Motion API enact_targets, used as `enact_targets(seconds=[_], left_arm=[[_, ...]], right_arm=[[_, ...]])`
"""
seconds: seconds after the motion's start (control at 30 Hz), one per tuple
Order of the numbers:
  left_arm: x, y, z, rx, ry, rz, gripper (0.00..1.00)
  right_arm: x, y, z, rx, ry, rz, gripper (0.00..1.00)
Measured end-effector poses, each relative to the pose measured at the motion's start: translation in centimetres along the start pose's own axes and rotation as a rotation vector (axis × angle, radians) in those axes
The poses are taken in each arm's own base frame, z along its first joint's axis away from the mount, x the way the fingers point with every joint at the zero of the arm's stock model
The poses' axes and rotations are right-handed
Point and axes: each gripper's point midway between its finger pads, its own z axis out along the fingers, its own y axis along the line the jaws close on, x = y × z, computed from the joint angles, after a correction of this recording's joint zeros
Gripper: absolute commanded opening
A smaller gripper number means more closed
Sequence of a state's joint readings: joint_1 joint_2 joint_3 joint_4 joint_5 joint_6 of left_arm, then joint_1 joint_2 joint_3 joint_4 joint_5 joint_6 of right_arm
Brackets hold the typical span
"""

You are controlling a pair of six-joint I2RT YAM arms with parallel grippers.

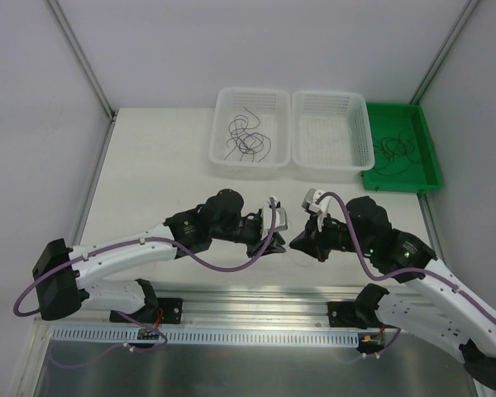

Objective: Untangle the cables
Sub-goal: Untie the cable.

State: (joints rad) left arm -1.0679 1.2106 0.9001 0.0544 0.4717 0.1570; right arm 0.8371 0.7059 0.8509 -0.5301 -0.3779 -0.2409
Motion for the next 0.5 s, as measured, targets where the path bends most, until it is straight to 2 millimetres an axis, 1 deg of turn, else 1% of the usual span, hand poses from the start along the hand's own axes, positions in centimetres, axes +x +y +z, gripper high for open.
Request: enact_targets(seconds=[0.2, 0.3, 0.37, 0.5], left_arm=[[0.52, 0.05, 0.37, 0.003, 0.016, -0.018, 0.19], [0.50, 0.02, 0.37, 0.005, 0.015, -0.021, 0.12], [0.46, -0.03, 0.37, 0.007, 0.014, -0.025, 0.01], [0.41, -0.12, 0.38, 0.013, 0.015, -0.027, 0.00]], right_arm=[[-0.06, 0.05, -0.11, 0.002, -0.005, -0.005, 0.01], [-0.13, 0.02, -0.18, 0.006, -0.009, -0.007, 0.01], [-0.14, -0.02, -0.20, 0.009, -0.010, -0.008, 0.01], [-0.15, -0.16, -0.20, 0.016, -0.010, -0.010, 0.01]])
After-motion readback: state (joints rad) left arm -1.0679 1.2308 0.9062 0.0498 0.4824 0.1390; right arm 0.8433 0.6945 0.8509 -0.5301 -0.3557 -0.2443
